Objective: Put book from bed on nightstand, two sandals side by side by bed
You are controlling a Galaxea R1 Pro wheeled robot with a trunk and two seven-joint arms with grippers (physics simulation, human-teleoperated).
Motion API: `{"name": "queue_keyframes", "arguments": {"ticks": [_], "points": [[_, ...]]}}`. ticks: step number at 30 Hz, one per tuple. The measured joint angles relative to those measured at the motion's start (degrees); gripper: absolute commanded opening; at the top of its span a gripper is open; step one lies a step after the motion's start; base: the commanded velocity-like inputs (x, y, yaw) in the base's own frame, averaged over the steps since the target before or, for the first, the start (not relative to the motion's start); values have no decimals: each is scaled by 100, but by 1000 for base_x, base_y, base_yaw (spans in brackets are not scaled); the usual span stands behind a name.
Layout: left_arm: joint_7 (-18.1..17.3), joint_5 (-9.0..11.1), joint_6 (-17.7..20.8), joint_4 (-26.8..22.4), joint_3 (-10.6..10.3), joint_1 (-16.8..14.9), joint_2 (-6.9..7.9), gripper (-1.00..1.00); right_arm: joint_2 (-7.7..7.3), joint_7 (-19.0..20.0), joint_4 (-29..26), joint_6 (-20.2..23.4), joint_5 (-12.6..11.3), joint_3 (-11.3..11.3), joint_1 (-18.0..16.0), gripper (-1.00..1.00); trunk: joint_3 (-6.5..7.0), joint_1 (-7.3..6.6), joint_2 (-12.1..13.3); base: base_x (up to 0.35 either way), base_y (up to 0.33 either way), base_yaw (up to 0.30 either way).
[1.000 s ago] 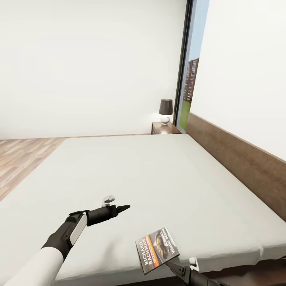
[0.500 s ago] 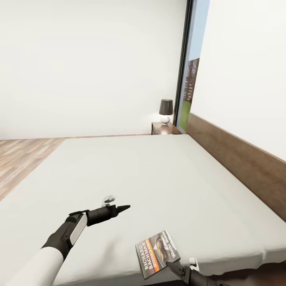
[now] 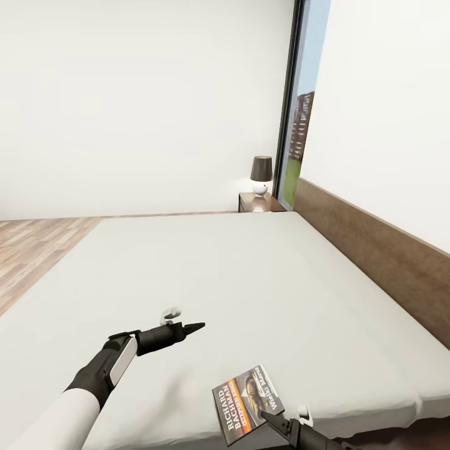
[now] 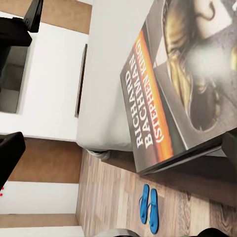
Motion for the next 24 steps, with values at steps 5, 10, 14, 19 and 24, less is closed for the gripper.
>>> {"name": "queue_keyframes", "arguments": {"ticks": [5, 10, 14, 19, 24], "points": [[-1, 0, 2, 0, 0, 0, 0, 100, 0, 0, 0, 0, 0, 0, 0, 100, 0, 0, 0, 0, 0, 0], [-7, 0, -1, 0, 0, 0, 0, 100, 0, 0, 0, 0, 0, 0, 0, 100, 0, 0, 0, 0, 0, 0], [-8, 0, 1, 0, 0, 0, 0, 100, 0, 0, 0, 0, 0, 0, 0, 100, 0, 0, 0, 0, 0, 0], [-8, 0, 2, 0, 0, 0, 0, 100, 0, 0, 0, 0, 1, 0, 0, 100, -54, 66, -120, 0, 0, 0], [-10, 0, -2, 0, 0, 0, 0, 100, 0, 0, 0, -1, 1, 0, 0, 100, -54, 66, -120, 0, 0, 0]]}}
